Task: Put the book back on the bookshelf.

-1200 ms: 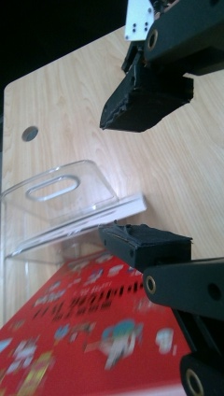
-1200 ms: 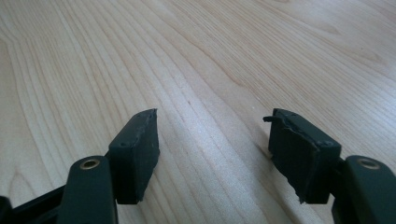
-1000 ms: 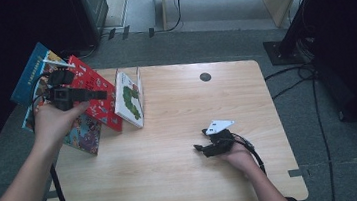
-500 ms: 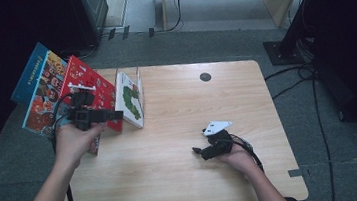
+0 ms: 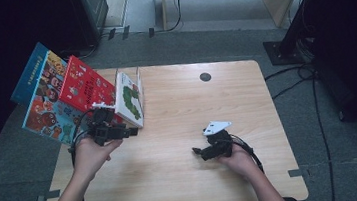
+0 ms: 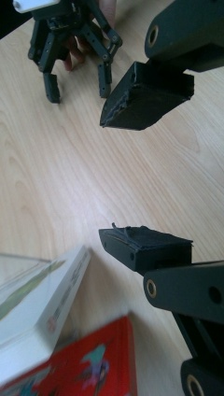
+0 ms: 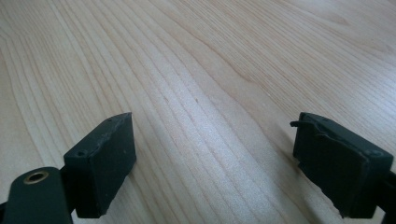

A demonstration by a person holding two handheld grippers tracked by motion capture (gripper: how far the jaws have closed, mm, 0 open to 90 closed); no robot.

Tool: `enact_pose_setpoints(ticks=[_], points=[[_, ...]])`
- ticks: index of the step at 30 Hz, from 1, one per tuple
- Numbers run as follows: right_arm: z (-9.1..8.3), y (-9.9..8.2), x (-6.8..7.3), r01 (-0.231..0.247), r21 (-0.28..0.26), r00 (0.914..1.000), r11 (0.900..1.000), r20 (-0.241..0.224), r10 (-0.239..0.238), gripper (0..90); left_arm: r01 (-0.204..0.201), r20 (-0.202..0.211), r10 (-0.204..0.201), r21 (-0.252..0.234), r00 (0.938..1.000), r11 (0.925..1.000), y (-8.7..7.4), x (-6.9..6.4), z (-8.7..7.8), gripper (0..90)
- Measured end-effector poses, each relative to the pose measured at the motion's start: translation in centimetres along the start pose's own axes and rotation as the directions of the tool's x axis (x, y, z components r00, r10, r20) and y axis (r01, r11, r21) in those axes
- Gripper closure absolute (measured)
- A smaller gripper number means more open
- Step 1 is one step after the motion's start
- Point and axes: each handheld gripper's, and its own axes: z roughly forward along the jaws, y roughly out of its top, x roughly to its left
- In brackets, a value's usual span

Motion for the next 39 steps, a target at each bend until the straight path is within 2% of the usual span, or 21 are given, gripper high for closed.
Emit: enact_pose_setpoints(ticks=[4,13,16,19,24,31,33,39], points=[[0.0,0.0,0.0,0.001,0.0,1.0,1.0,0.0,-0.001,12.6,-0.016,-0.012,0.016,0.01,0.9998,0.9998,-0.7,-0.3,1.3,40.2],[0.0,0.0,0.0,0.001,0.0,1.0,1.0,0.0,-0.001,12.6,-0.04,0.017,0.039,0.037,0.9991,0.9985,-2.3,-1.1,3.9,39.3],[0.0,0.0,0.0,0.002,0.001,1.0,1.0,0.0,-0.002,12.6,-0.03,0.029,0.029,0.042,0.9992,0.9987,-2.8,-1.0,4.9,39.2],[0.0,0.0,0.0,0.001,0.0,1.0,1.0,0.0,-0.001,12.6,-0.029,0.025,0.028,0.055,0.9993,0.9981,-3.4,-1.1,5.7,39.0],[0.0,0.0,0.0,0.002,-0.001,1.0,1.0,0.0,-0.002,12.6,-0.07,0.018,0.069,0.07,0.9974,0.995,-4.0,-1.3,6.7,38.5],[0.0,0.0,0.0,0.0,-0.001,1.0,1.0,0.0,0.0,12.6,-0.069,0.019,0.068,0.05,0.9975,0.9964,-4.7,-0.7,7.5,38.2],[0.0,0.0,0.0,0.003,0.0,1.0,1.0,0.0,-0.003,12.6,-0.054,0.028,0.052,0.05,0.9982,0.9973,-4.9,-0.4,7.7,38.2],[0.0,0.0,0.0,0.003,0.001,1.0,1.0,0.0,-0.003,12.6,-0.058,0.019,0.057,0.053,0.9982,0.9969,-5.5,-0.3,7.9,37.5]])
